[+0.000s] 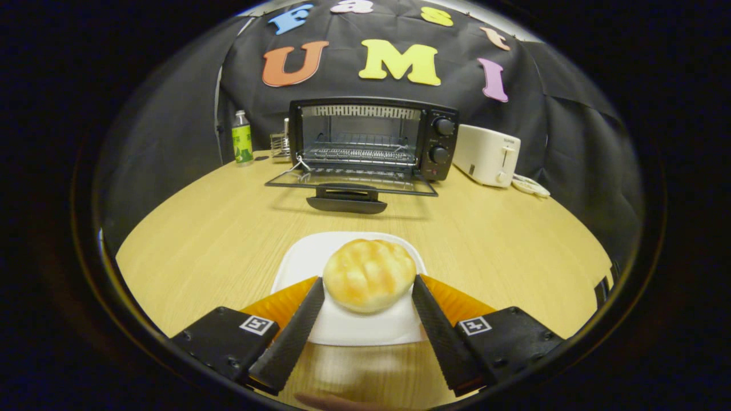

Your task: Open the toaster oven, put the food inside, and close the toaster oven door.

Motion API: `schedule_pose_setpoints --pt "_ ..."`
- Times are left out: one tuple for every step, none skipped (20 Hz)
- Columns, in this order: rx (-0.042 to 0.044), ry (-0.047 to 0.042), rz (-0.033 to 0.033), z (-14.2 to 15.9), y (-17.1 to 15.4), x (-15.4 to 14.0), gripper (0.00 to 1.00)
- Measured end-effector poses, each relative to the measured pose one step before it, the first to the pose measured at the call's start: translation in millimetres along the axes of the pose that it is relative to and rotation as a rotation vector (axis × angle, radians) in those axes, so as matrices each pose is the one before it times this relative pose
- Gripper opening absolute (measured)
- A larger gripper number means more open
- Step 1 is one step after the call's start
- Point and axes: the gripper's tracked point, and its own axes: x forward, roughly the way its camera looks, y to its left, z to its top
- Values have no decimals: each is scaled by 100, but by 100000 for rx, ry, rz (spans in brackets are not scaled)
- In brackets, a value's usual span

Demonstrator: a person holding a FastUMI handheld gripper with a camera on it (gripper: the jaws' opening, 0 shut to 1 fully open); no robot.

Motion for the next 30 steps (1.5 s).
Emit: schedule_pose_setpoints --pt "943 -420 497 69 -56 55 100" --pt "506 324 910 75 61 -61 99" --pt "817 -13 364 11 -130 6 97" --pt "728 -292 621 133 31 -184 94" --pt "974 -730 439 207 14 -70 91" --pt "754 -985 421 393 25 -167 89" --pt "472 -1205 552 470 142 -220 88" --pt "552 -1694 481 626 114 -405 88" --pt "883 -1640 558 643 75 -462 87" --pt "352 -1218 621 602 88 -311 87" --pt "199 -776 901 378 158 -328 87" --pt "1098 -1013 1163 509 322 -257 86" --pt "1421 -1048 1341 481 306 -159 86" --pt "1879 -1090 1343 561 332 -89 85" --pt "2011 -882 2131 402 565 -176 85" --pt "1691 -552 2264 541 638 -100 84" --pt "1960 -1208 1235 707 229 -104 84" --pt "2247 -1545 460 841 151 34 84" --pt "2901 -1546 132 748 -73 208 84" --pt "3900 -1360 681 811 82 298 84" --pt "4705 -1173 1297 810 265 345 84" --pt "5437 -1226 1360 830 168 363 84" --pt "5698 -1317 1531 800 254 334 84" --pt "5807 -1438 1270 969 63 533 84" --pt "5790 -1363 864 822 24 637 83" --pt "6009 -844 1126 804 86 697 83" --pt "5456 221 1650 445 196 696 83" --pt "4607 338 622 483 74 760 83" --pt "3186 285 685 443 6 820 83" --pt "1723 409 452 373 60 896 83"
